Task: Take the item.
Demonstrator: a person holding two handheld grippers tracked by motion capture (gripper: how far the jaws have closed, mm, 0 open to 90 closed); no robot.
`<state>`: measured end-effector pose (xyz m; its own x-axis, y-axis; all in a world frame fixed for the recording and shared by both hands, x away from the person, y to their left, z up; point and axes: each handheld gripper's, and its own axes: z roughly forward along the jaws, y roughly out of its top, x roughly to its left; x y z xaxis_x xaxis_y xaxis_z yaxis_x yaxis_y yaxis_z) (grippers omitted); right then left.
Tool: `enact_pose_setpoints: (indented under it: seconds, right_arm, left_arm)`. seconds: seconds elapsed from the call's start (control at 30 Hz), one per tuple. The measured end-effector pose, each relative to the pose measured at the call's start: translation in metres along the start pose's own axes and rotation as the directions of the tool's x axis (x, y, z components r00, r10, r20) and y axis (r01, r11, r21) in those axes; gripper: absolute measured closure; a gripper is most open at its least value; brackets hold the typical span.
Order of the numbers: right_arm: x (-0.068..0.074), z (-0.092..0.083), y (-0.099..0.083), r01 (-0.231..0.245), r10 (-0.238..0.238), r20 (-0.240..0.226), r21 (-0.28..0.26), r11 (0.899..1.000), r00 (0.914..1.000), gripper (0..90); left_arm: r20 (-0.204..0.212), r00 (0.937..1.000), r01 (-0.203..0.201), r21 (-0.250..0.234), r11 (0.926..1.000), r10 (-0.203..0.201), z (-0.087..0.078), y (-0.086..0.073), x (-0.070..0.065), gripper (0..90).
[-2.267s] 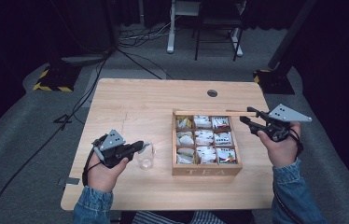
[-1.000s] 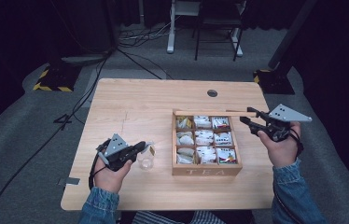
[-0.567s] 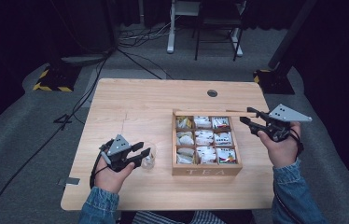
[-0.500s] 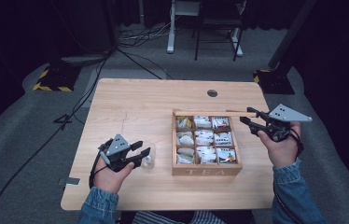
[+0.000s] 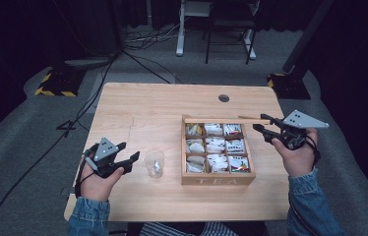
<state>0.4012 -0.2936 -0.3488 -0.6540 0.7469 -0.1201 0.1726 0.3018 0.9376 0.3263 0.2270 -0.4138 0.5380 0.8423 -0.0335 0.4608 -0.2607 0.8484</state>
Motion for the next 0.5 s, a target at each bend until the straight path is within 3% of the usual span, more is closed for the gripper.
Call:
enact_pose_setpoints:
  seconds: [0.17,0.5]
  right_arm:
    - [0.001,-0.003,0.002,0.002,-0.002,-0.002,0.001,1.0,1.0,55.7]
    - [0.003,-0.006,0.003,0.006,-0.005,-0.006,0.013,1.0,1.0,54.8]
  left_arm:
    - [-0.054,0.9985,0.001,0.055,0.9985,0.002,-0.001,-0.009,0.015,36.8]
    - [-0.101,0.9949,0.015,0.127,0.9918,-0.002,0.011,-0.024,0.029,33.9]
